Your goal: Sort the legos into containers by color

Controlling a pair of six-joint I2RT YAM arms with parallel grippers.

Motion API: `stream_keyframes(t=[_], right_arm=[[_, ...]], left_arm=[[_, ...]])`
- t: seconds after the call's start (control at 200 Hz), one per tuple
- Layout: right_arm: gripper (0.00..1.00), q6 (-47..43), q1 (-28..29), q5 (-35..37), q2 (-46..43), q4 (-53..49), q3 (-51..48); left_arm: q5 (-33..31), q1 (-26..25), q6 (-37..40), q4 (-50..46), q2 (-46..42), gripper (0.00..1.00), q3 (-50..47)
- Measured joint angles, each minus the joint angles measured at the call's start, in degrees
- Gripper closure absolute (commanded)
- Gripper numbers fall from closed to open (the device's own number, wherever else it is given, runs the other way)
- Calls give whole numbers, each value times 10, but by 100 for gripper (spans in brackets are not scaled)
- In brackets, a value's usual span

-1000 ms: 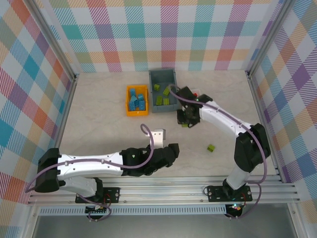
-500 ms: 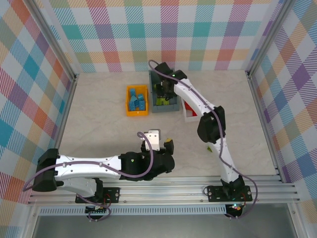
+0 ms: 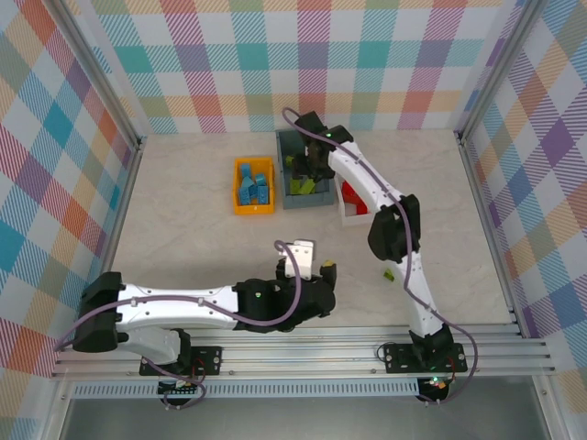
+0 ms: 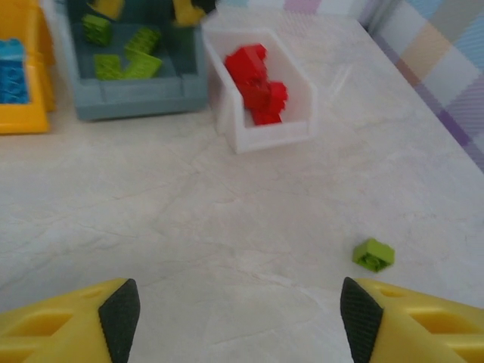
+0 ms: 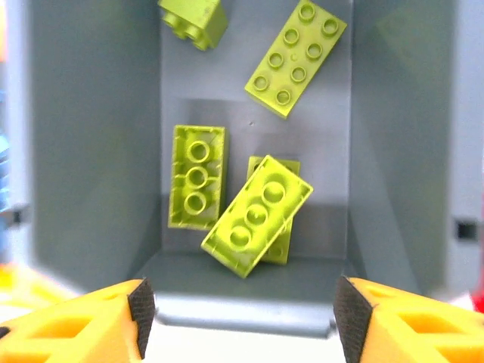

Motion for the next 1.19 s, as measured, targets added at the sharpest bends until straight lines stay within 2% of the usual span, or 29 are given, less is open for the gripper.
stream_keyframes(t=[0.08, 0.215, 0.37, 0.545, 0.715, 0.98, 1.07, 1.195], right_arm=[[29, -2, 1, 5, -81, 22, -70], [25, 1, -13, -1, -254, 76, -217], [23, 17, -81, -9, -449, 106, -368], [20, 26, -158, -9, -608, 97, -483], [19, 37, -196, -9, -703, 68, -543], [19, 38, -201, -4, -757, 34, -564], [20, 38, -201, -4, -763, 31, -574], [21, 40, -201, -5, -765, 21, -583]], left_arm=[[65, 17, 15, 14, 40, 21, 28], [186, 46, 45, 27, 157, 16, 123], [293, 58, 88, 12, 303, 12, 266], [369, 73, 131, -58, 446, 11, 437], [404, 93, 160, -125, 543, 11, 562], [387, 96, 189, -180, 595, 14, 610], [381, 96, 196, -187, 607, 22, 628], [374, 97, 214, -183, 623, 43, 645]])
